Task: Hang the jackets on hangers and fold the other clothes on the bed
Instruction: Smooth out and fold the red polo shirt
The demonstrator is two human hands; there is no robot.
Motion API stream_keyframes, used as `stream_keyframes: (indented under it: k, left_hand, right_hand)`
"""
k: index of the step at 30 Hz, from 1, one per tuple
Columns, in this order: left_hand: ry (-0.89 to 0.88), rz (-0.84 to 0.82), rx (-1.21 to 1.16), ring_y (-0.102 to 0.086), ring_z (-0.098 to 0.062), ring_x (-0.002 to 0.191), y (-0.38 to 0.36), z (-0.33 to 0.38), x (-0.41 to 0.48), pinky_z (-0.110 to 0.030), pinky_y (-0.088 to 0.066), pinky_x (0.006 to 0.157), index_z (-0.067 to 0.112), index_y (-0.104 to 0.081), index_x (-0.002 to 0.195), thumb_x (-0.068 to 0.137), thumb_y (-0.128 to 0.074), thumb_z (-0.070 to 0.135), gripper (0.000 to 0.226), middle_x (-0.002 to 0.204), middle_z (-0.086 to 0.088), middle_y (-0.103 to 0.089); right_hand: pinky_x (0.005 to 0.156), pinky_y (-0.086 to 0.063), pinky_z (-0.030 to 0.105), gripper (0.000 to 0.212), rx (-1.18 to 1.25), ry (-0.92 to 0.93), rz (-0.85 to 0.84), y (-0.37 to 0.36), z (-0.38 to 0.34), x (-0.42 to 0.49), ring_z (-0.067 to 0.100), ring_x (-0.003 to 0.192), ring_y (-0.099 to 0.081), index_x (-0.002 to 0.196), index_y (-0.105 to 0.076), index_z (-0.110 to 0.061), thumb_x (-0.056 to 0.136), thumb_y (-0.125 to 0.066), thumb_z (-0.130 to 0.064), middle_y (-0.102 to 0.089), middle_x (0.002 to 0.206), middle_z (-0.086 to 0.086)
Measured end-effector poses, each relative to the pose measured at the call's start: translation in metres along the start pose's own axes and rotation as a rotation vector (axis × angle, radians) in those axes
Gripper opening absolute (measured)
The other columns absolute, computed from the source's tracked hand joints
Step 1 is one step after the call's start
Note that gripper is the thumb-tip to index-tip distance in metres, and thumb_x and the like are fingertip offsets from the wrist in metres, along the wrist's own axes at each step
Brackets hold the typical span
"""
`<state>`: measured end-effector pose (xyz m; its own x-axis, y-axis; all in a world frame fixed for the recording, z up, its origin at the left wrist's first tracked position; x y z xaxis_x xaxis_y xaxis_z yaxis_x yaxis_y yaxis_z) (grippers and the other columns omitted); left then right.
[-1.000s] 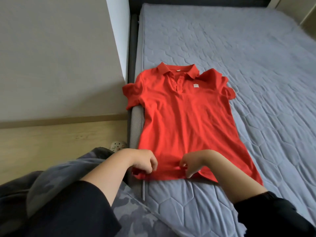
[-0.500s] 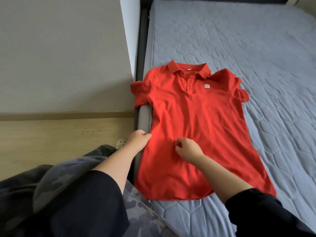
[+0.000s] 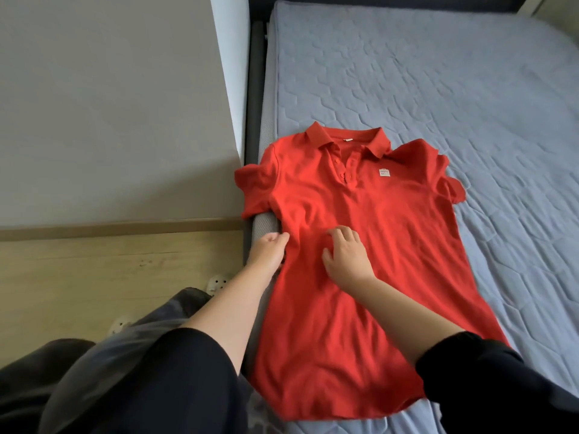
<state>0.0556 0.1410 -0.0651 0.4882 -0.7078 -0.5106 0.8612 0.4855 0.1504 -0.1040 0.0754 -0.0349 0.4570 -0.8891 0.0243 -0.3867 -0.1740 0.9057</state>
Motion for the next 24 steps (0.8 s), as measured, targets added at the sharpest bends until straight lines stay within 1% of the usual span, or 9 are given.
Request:
stream_keyframes:
  k: [3,5,7,9,12,14,17,21,24]
  left_hand:
    - [0.067,-0.044,-0.011,-0.065,-0.027,0.090,-0.011,-0.002,0.013,-0.040,-0.052,0.090,0.016,-0.064,0.087,0.083,-0.063,0.039,0.023,0.097,-0.010,-0.068]
    - [0.151,-0.074,-0.108,-0.066,-0.026,0.086,-0.012,-0.004,0.018,-0.035,-0.053,0.085,0.008,-0.068,0.098,0.082,-0.069,0.026,0.024,0.099,-0.011,-0.069]
    - [0.258,-0.083,-0.201,-0.066,-0.025,0.083,-0.007,-0.010,0.026,-0.035,-0.053,0.085,0.006,-0.068,0.094,0.078,-0.072,0.008,0.017,0.099,-0.012,-0.069]
    - [0.335,-0.020,-0.289,-0.065,-0.027,0.092,0.005,-0.017,0.034,-0.041,-0.051,0.093,0.006,-0.067,0.088,0.071,-0.074,0.001,0.020,0.102,-0.013,-0.069]
    - [0.286,0.187,-0.356,-0.060,-0.027,0.085,0.029,-0.022,0.040,-0.037,-0.051,0.082,0.003,-0.063,0.091,0.071,-0.073,-0.004,0.023,0.085,-0.012,-0.064]
    - [0.256,0.217,-0.402,-0.060,-0.026,0.084,0.033,-0.025,0.041,-0.037,-0.052,0.082,0.001,-0.064,0.104,0.073,-0.076,0.003,0.033,0.089,-0.013,-0.066]
    - [0.299,0.149,-0.445,-0.066,-0.024,0.088,0.026,-0.022,0.042,-0.041,-0.053,0.088,0.005,-0.066,0.105,0.065,-0.084,0.035,0.053,0.097,-0.010,-0.069]
    - [0.107,0.319,-0.002,-0.060,-0.026,0.085,0.049,0.000,0.038,-0.030,-0.043,0.077,-0.002,-0.068,0.098,0.082,-0.073,0.028,0.034,0.086,-0.012,-0.065]
    - [-0.126,0.522,0.393,-0.057,-0.033,0.102,0.054,0.020,0.010,-0.034,-0.039,0.077,0.008,-0.062,0.101,0.085,-0.067,0.020,0.021,0.110,-0.013,-0.061]
  right_hand:
    - [0.106,-0.033,0.039,0.042,-0.014,-0.048,-0.038,-0.006,0.003,0.010,0.032,0.126,-0.040,0.130,-0.050,-0.007,0.089,-0.051,-0.018,-0.048,0.134,0.012]
    - [0.107,-0.032,0.037,0.044,-0.009,-0.072,-0.074,-0.013,0.006,0.012,0.031,0.127,-0.039,0.132,-0.047,-0.008,0.090,-0.050,-0.020,-0.046,0.136,0.012]
    - [0.108,-0.030,0.035,0.045,0.007,-0.083,-0.088,-0.018,0.009,0.012,0.029,0.129,-0.037,0.134,-0.045,-0.008,0.091,-0.050,-0.019,-0.045,0.138,0.011]
    - [0.110,-0.029,0.033,0.046,0.022,-0.080,-0.084,-0.022,0.012,0.010,0.027,0.131,-0.036,0.136,-0.044,-0.008,0.092,-0.050,-0.019,-0.044,0.140,0.009]
    - [0.112,-0.027,0.031,0.046,0.034,-0.076,-0.051,-0.025,0.013,0.008,0.024,0.133,-0.035,0.136,-0.045,-0.008,0.092,-0.050,-0.020,-0.044,0.141,0.007]
    - [0.112,-0.026,0.031,0.046,0.024,-0.070,-0.025,-0.027,0.012,0.007,0.024,0.133,-0.035,0.136,-0.045,-0.007,0.092,-0.050,-0.020,-0.044,0.141,0.008]
    - [0.114,-0.024,0.031,0.047,0.000,-0.055,-0.007,-0.028,0.012,0.005,0.025,0.134,-0.035,0.137,-0.045,-0.007,0.092,-0.050,-0.020,-0.043,0.142,0.008]
    - [0.117,-0.017,0.034,0.049,-0.028,-0.039,-0.039,-0.027,0.014,0.002,0.022,0.140,-0.029,0.141,-0.041,-0.010,0.094,-0.047,-0.023,-0.037,0.149,0.006]
    - [0.118,-0.007,0.040,0.052,-0.137,-0.057,-0.018,-0.026,0.022,-0.007,0.020,0.145,-0.020,0.145,-0.037,-0.013,0.096,-0.044,-0.027,-0.029,0.155,0.005]
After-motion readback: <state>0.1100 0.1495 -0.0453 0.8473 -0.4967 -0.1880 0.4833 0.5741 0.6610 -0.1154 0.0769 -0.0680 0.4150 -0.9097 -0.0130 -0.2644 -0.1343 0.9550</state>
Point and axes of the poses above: each hand's wrist, its own x-axis towards the middle knuckle, its own y-axis out of the back of the hand, z = x × y, the point moved 7 cm from there along x, towards the middle knuckle
